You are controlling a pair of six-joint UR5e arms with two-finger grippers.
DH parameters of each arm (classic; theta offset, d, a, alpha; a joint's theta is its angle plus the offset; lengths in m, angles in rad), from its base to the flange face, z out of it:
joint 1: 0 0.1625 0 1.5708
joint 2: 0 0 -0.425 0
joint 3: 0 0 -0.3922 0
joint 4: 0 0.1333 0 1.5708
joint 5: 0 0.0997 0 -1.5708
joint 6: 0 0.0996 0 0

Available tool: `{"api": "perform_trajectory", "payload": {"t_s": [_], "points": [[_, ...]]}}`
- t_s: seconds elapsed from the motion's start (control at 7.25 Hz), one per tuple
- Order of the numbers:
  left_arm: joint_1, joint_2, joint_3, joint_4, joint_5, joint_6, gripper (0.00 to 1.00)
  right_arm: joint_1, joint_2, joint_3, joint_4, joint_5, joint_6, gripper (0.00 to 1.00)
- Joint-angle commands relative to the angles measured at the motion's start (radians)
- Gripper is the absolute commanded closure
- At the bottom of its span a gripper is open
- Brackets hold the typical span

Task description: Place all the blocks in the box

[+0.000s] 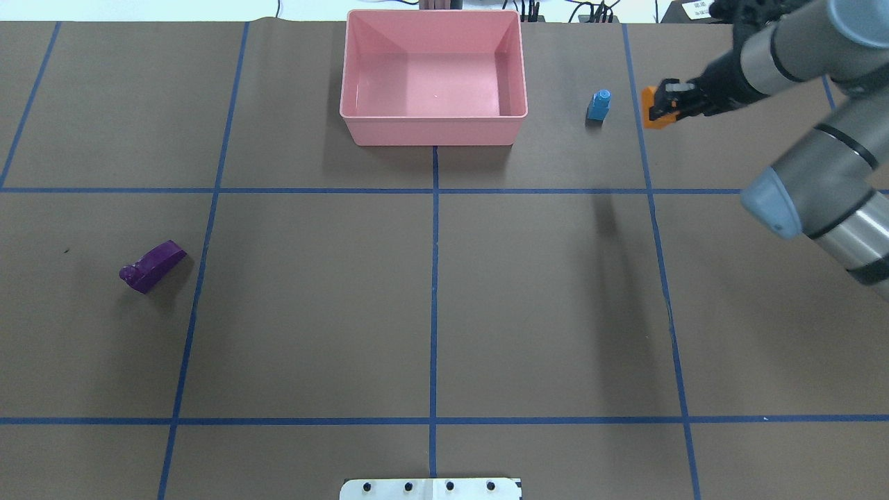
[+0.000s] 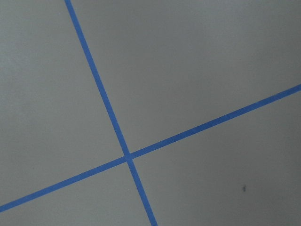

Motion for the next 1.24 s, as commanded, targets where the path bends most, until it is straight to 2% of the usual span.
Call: {"api": "perform_trajectory", "payload": {"t_s": [0.0, 0.14, 0.28, 0.41, 0.69, 0.83, 0.97, 1.1], "points": [[0.001, 0.000, 0.002, 0.000, -0.007, 0.000, 0.00, -0.077, 0.408, -0.371, -0.109, -0.148, 0.002, 1.00], [0.001, 0.000, 0.000, 0.000, -0.007, 0.000, 0.00, -0.104, 0.540, -0.541, -0.123, -0.195, 0.010, 1.00], [0.001, 0.000, 0.000, 0.000, -0.007, 0.000, 0.00, -0.121, 0.675, -0.715, -0.122, -0.200, 0.011, 1.00], [0.001, 0.000, 0.000, 0.000, -0.007, 0.000, 0.00, -0.143, 0.722, -0.794, -0.119, -0.206, 0.011, 1.00], [0.003, 0.000, 0.000, 0.000, -0.007, 0.002, 0.00, -0.165, 0.721, -0.828, -0.105, -0.215, 0.011, 1.00], [0.003, -0.005, -0.001, 0.000, -0.007, 0.000, 0.00, -0.167, 0.721, -0.841, -0.096, -0.215, 0.016, 0.80], [0.003, -0.006, -0.003, 0.000, -0.007, 0.000, 0.00, -0.167, 0.712, -0.841, -0.093, -0.216, 0.031, 0.01], [0.003, -0.017, -0.015, -0.003, -0.020, 0.000, 0.00, -0.165, 0.714, -0.841, -0.088, -0.217, 0.036, 0.00]]}}
